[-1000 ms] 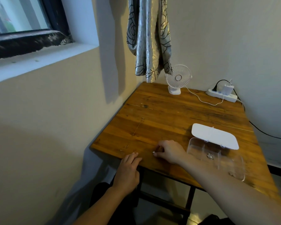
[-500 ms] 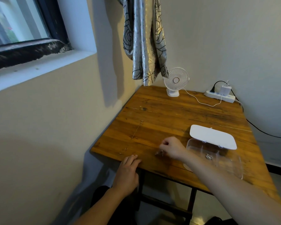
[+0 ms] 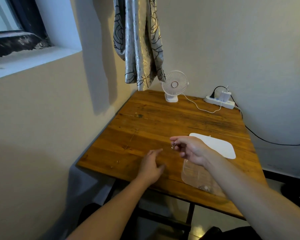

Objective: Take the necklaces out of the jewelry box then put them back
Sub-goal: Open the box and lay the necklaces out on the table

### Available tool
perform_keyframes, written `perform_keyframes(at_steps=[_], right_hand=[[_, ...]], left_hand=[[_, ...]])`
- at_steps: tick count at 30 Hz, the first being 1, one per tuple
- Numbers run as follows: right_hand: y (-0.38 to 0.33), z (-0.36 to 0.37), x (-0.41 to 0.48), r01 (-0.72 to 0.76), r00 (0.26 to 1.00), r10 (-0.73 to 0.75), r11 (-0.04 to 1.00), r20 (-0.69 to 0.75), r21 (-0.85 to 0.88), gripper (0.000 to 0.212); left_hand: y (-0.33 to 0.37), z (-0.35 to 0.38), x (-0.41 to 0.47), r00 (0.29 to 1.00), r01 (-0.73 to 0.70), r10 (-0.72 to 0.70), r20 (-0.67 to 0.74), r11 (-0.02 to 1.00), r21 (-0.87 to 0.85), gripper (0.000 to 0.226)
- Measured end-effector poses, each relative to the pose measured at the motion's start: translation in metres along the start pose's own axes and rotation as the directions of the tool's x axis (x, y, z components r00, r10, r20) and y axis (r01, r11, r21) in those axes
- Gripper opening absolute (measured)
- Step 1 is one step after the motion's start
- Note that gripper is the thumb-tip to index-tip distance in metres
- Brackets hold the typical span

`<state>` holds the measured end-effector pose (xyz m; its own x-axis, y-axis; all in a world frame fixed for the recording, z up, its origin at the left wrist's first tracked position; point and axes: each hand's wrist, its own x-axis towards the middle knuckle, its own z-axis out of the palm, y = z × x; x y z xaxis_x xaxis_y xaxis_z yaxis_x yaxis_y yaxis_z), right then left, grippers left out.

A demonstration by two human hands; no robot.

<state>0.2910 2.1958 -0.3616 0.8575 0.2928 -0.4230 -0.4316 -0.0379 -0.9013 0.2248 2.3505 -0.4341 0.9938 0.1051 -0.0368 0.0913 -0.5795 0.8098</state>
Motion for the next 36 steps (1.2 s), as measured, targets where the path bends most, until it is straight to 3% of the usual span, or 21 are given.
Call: perform_keyframes(at_steps=[3,8,11,13,16,20,23,31,36], right_hand=[[0.0,-0.011,0.002,-0.042,0.999,0.041,0.995,0.015,0.086,0.02],[0.003,-0.025,0.006,-0.064,0.998,0.06,0.988,0.032,0.142,0.017],[0.008,-0.033,0.01,-0.031,0.998,0.036,0.995,-0.05,0.094,0.015],[0.011,-0.038,0.011,0.003,0.991,0.003,0.999,-0.133,0.039,0.014],[0.012,-0.04,0.011,0.037,0.976,-0.022,0.997,-0.218,0.066,0.018],[0.004,-0.038,0.011,0.045,0.988,-0.006,0.967,-0.155,0.251,0.022],[-0.001,-0.027,0.014,0.055,0.991,-0.025,0.973,-0.133,0.225,0.021],[-0.001,0.016,0.059,0.068,0.962,-0.118,0.977,-0.246,-0.201,0.013],[-0.005,0.038,0.1,0.133,0.938,-0.279,0.839,-0.207,-0.527,0.015]], left_hand=[[0.016,0.019,0.017,0.997,0.063,-0.051,0.065,0.978,-0.199,0.051],[0.025,0.026,0.027,0.985,0.134,-0.062,0.164,0.869,-0.476,0.017],[0.025,0.022,0.025,0.962,0.245,-0.117,0.247,0.77,-0.59,0.012],[0.022,0.017,0.022,0.953,0.276,-0.135,0.273,0.759,-0.589,0.012],[0.017,0.005,0.015,0.958,0.263,-0.154,0.243,0.811,-0.523,0.011],[0.006,-0.015,0.005,0.974,0.211,-0.159,0.162,0.897,-0.389,0.011],[-0.011,-0.034,-0.002,0.978,0.19,-0.163,0.128,0.952,-0.24,0.011],[-0.055,-0.062,-0.042,0.983,0.168,-0.152,-0.103,0.97,0.176,0.011],[-0.072,-0.064,-0.06,0.971,0.129,-0.072,-0.23,0.961,0.243,0.013]])
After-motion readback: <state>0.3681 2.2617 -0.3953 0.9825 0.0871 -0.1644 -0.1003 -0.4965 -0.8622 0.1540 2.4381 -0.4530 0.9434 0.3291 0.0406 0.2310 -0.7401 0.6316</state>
